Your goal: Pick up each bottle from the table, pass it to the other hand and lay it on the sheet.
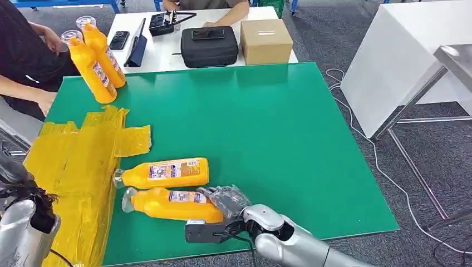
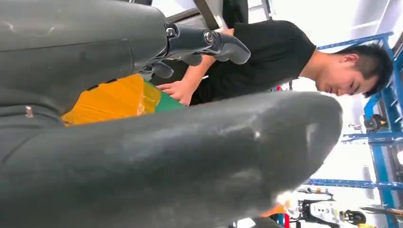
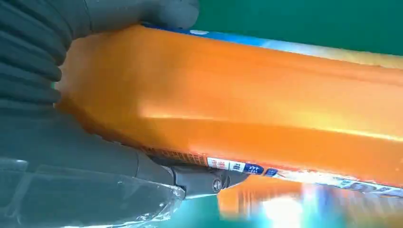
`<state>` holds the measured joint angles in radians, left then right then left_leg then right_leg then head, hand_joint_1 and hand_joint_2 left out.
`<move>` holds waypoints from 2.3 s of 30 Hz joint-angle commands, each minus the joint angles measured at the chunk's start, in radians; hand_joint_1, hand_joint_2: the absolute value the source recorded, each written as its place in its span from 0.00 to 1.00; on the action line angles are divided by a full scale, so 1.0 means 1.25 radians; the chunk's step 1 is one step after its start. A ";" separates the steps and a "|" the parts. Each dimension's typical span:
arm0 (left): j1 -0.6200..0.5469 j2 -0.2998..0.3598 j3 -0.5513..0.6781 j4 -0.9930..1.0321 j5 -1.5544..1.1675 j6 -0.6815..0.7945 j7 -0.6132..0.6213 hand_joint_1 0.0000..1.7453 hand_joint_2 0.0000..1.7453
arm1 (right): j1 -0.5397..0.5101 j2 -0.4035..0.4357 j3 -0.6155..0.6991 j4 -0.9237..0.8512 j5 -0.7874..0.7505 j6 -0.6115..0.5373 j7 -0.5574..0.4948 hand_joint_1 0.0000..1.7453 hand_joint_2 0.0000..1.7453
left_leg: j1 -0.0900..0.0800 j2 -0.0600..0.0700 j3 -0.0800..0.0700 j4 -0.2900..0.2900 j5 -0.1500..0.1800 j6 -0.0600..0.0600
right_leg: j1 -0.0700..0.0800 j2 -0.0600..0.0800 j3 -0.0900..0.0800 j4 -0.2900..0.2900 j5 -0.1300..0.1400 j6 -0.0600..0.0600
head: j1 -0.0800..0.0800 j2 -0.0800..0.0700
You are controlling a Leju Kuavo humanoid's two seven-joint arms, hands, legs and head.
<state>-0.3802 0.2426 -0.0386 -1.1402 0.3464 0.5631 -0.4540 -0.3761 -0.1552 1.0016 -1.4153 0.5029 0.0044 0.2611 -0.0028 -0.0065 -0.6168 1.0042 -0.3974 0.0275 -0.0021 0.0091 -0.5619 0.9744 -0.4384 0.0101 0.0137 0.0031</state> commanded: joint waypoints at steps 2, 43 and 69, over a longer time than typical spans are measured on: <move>0.087 0.006 0.040 -0.154 0.133 -0.108 0.135 0.00 0.00 | 0.037 -0.104 -0.284 -0.329 -0.012 -0.150 -0.097 1.00 1.00 | 0.000 0.000 0.000 0.001 -0.002 -0.001 | 0.000 -0.001 0.000 0.001 -0.002 0.000 | 0.000 0.000; -0.123 -0.069 -0.361 -0.255 0.381 -0.294 0.323 0.00 1.00 | -0.297 0.080 -0.265 0.249 0.061 -0.160 -0.036 1.00 1.00 | 0.000 0.000 -0.006 0.002 0.001 0.001 | 0.001 -0.001 -0.006 0.001 0.002 0.000 | 0.000 0.000; -0.485 -0.293 -0.569 0.201 0.431 -0.181 0.450 0.00 1.00 | -0.430 0.275 0.074 0.366 0.193 -0.102 0.070 1.00 1.00 | 0.001 -0.002 -0.007 0.002 0.001 0.000 | 0.001 -0.003 -0.005 0.002 0.001 0.000 | 0.000 0.000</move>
<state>-0.8688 -0.0160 -0.5741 -1.0627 0.8560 0.3491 0.0893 -0.8390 0.1061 0.8812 -1.0208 0.7267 -0.1297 0.3929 -0.0022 -0.0066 -0.6278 1.0055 -0.3925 0.0298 -0.0019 0.0087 -0.5729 0.9757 -0.4339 0.0104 0.0141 0.0030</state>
